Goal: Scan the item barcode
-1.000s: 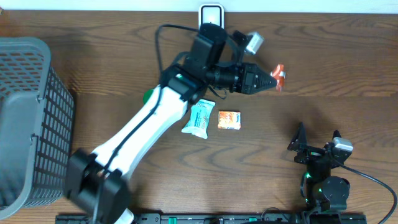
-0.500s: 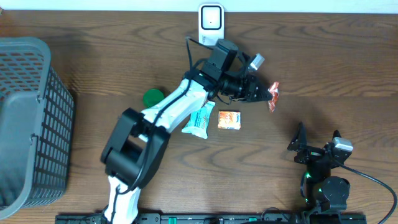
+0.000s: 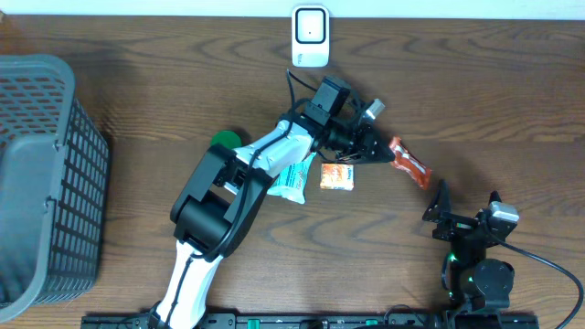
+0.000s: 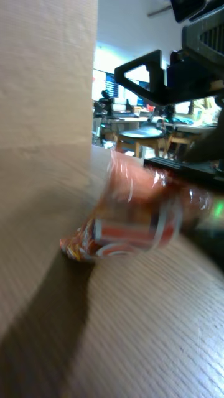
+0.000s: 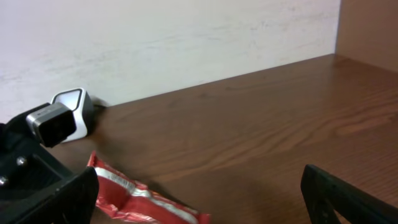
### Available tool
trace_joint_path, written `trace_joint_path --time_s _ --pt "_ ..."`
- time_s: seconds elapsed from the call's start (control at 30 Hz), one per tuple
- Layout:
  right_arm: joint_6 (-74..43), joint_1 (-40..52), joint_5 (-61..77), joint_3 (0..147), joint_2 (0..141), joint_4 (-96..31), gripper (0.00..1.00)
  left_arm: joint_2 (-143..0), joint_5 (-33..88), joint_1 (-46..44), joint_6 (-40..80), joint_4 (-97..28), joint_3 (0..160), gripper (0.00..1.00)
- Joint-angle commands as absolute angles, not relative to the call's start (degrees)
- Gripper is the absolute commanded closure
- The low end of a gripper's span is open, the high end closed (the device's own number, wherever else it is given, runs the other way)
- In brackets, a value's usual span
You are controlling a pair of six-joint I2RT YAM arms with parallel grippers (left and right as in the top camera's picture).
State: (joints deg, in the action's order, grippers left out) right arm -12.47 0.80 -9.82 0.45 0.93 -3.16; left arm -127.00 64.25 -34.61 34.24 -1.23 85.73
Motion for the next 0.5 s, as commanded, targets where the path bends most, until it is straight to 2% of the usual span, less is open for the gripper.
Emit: trace_joint_path --time_s 0.0,0.03,0.3,0.47 --pt "-11.7 0.4 -9.8 0.3 0.8 -3.3 0.01 -126.8 64.9 -31.9 32.4 -1.6 85.5 0.27" --pt "-11.7 0.4 -9.8 0.3 0.8 -3.3 0.01 -126.8 64.9 -31.1 31.4 -1.6 85.5 0.18" --pt "-11.7 0.4 -9.8 0.3 0.8 -3.3 0.01 -124.6 56.2 -26.9 29.7 -8.0 85.5 0.17" --pt "-11.7 0.4 -9.8 0.3 0.8 -3.3 0.01 -113.8 38.8 -26.9 21.4 -18.1 85.6 0.17"
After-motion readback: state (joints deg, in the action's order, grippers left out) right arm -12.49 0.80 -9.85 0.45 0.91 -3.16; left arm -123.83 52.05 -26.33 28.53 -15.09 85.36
